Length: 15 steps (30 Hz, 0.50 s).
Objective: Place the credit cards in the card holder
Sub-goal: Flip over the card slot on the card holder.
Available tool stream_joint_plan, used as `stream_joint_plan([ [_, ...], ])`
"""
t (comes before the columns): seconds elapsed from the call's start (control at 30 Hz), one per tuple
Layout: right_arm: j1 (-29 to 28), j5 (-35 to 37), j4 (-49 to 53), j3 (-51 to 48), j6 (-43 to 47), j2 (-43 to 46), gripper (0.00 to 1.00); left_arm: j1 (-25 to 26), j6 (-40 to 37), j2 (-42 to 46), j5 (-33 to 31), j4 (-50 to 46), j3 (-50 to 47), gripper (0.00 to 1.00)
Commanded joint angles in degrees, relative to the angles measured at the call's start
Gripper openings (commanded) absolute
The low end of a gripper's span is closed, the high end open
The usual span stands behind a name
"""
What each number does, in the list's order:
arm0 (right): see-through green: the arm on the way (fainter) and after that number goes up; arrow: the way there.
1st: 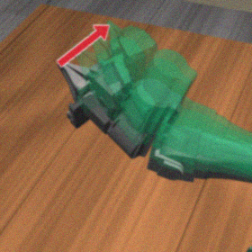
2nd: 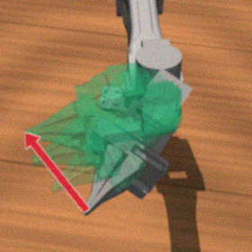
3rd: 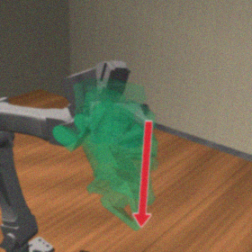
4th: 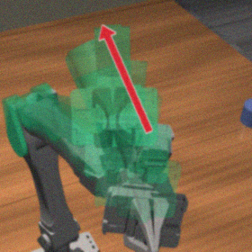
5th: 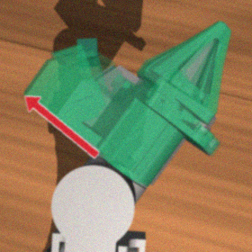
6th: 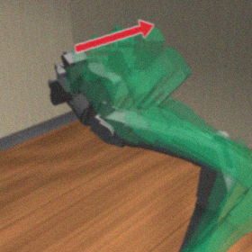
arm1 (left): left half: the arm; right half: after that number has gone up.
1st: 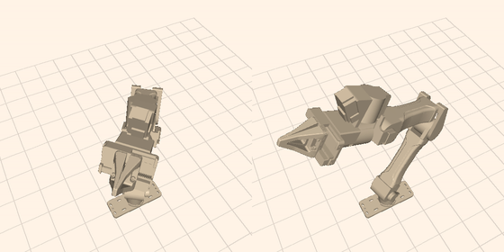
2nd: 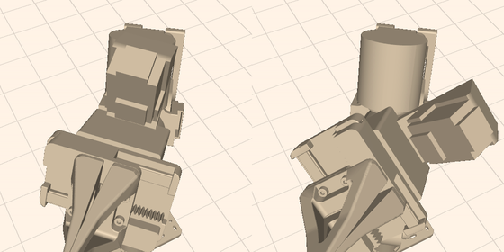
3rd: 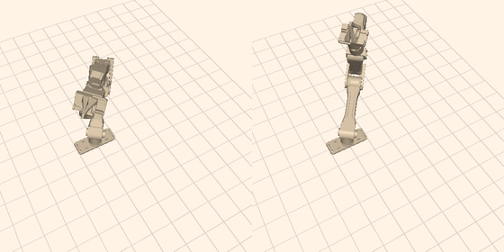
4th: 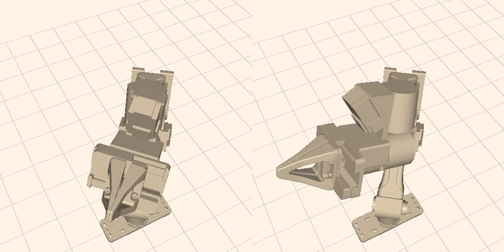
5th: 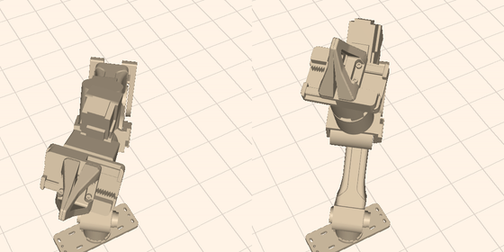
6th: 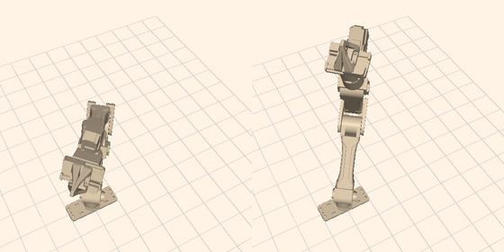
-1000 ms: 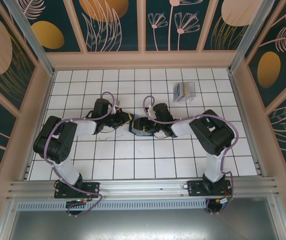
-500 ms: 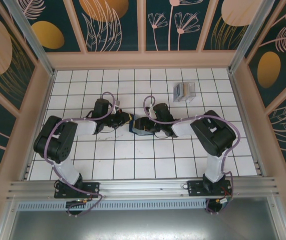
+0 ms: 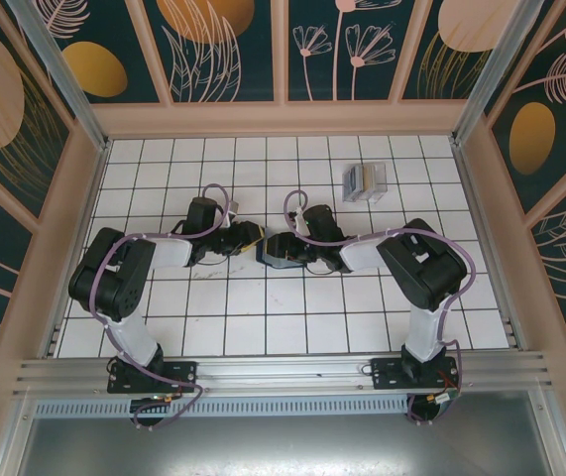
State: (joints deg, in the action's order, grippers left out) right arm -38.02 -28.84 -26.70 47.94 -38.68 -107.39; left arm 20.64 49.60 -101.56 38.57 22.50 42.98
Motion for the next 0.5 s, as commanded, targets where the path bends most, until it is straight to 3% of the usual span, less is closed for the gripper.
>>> stream_joint_plan([
  [0.0, 0.23, 3.61, 4.77, -0.21, 1.41, -0.42, 0.52, -0.08, -0.79, -1.26, 1.07, 0.03, 0.86, 0.44],
  [0.47, 0.23, 4.06, 6.39, 1.22, 1.58, -1.07, 0.49, 0.81, -1.83, -2.37, 0.55, -1.99, 3.00, 0.51],
])
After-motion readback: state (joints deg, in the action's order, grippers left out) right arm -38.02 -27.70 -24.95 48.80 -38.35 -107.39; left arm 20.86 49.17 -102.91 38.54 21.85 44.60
